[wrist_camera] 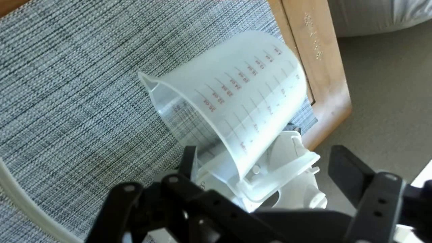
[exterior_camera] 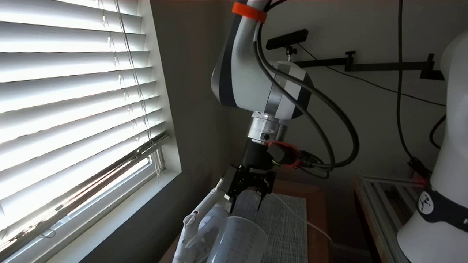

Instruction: Pick up the clear measuring cup and place it the right side up on the blue mat

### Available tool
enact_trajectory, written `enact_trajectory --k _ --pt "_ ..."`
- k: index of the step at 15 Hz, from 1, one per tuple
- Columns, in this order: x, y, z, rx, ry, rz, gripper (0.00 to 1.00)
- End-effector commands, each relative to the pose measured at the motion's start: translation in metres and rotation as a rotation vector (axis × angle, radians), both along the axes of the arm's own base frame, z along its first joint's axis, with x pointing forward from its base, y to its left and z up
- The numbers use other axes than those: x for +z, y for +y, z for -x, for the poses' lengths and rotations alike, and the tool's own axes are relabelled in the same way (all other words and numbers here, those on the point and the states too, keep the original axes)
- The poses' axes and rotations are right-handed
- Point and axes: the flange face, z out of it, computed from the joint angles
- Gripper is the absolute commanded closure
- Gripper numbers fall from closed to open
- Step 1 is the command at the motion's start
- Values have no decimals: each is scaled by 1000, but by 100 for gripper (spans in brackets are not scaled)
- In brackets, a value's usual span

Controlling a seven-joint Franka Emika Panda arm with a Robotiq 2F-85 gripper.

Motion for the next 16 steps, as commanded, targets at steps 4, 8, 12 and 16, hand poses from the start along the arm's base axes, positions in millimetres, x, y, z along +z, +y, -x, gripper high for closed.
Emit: enact_trajectory --k 4,8,12,16 --pt "-19 -16 1 184 -55 -7 0" --pt "-30 -13 -2 275 -81 -30 0" --pt "-40 -13 -9 319 -97 -22 0" --pt "-46 -12 -19 371 -129 -31 0"
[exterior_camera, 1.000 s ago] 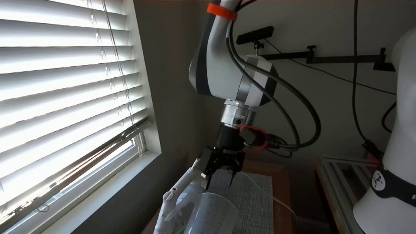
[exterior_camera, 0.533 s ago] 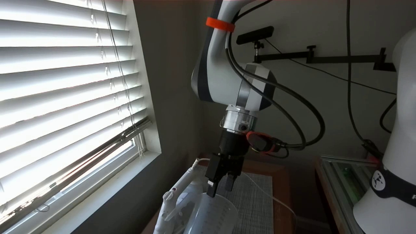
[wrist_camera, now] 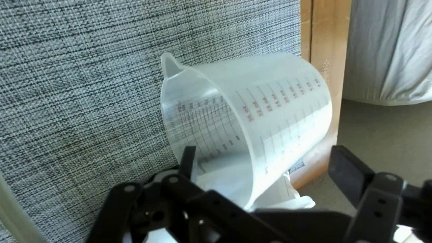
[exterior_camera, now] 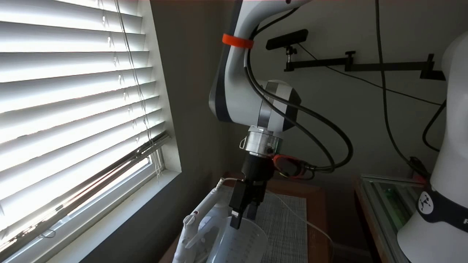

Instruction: Pick up the clear measuring cup and place it the right side up on the blue mat

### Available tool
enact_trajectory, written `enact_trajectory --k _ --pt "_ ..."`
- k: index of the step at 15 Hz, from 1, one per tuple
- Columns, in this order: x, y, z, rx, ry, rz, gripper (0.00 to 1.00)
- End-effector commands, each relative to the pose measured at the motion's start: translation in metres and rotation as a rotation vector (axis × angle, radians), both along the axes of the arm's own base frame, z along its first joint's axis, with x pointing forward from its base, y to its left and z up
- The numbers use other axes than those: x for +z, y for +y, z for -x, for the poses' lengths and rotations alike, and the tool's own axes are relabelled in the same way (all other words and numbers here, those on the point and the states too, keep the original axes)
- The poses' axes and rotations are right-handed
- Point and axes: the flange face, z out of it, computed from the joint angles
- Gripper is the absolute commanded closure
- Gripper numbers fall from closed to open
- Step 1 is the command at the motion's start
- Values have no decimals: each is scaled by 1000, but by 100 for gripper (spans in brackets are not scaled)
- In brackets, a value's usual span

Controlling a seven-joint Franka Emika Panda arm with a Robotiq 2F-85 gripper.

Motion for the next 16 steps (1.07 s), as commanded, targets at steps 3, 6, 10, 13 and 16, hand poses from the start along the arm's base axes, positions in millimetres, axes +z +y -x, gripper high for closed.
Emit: enact_trajectory --k 3,6,10,13,16 --pt "-12 0 -17 80 -37 -41 26" --pt "-16 2 -21 97 -40 -50 47" --pt "-19 3 -22 109 -36 -62 76" --pt "-17 6 -24 117 -36 -103 92" --pt "-12 10 -23 130 -32 -136 99"
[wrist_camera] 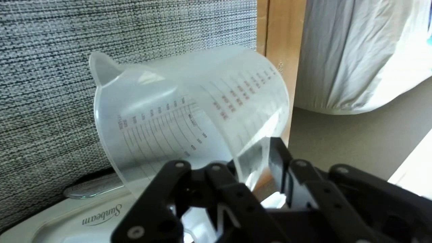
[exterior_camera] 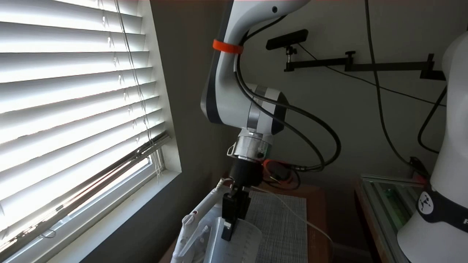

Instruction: Pick up the clear measuring cup and place it the right side up on the blue mat

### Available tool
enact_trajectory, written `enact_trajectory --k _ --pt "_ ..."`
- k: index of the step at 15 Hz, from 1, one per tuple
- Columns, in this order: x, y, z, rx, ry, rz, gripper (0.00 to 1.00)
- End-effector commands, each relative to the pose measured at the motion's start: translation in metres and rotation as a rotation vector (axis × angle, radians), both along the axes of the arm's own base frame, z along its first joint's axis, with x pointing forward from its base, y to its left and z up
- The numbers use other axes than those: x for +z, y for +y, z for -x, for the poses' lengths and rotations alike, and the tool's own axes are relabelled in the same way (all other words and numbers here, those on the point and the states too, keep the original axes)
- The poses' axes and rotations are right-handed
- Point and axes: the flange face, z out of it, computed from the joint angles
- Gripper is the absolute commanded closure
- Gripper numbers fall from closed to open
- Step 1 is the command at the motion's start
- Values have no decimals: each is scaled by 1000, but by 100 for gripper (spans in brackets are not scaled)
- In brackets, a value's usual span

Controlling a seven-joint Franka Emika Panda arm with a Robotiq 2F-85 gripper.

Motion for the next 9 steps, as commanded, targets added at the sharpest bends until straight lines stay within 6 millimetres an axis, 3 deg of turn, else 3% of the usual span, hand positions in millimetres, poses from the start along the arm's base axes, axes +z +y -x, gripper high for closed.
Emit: enact_trajectory --k 1,9 --pt "-1 -7 2 38 18 11 97" --pt "9 0 16 61 113 60 98"
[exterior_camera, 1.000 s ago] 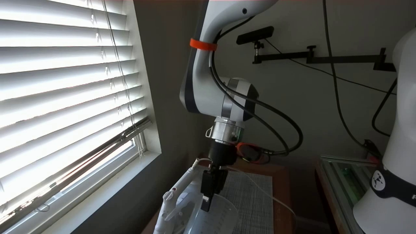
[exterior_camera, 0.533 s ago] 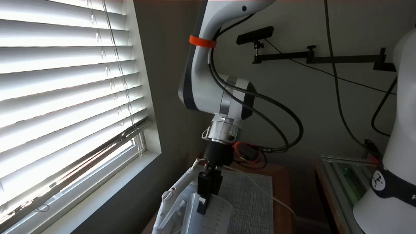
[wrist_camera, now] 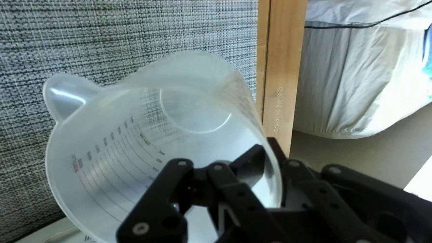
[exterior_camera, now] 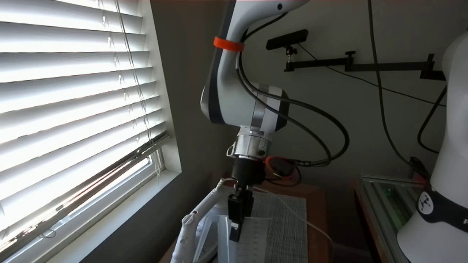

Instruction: Pick up the clear measuring cup and place it the right side up on the blue mat

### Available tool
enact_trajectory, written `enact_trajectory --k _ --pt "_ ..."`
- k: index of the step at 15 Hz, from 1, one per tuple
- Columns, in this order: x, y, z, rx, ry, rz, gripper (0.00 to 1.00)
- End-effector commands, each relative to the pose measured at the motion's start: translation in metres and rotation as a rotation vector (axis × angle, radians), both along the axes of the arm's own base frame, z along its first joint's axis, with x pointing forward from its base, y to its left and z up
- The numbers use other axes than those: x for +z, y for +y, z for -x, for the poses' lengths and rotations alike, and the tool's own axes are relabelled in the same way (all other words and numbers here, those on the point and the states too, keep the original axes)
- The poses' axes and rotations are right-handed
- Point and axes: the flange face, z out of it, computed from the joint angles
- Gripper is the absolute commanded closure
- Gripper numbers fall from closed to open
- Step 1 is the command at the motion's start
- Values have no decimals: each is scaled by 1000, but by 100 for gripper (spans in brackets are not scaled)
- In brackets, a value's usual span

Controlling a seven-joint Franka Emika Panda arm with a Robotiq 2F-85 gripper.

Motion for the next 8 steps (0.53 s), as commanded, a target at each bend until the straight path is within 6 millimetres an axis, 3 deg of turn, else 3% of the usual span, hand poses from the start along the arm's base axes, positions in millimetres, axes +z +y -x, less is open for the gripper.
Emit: enact_trajectory --k 1,8 --pt "6 1 15 -23 77 59 98" --pt "13 24 30 -173 131 296 98"
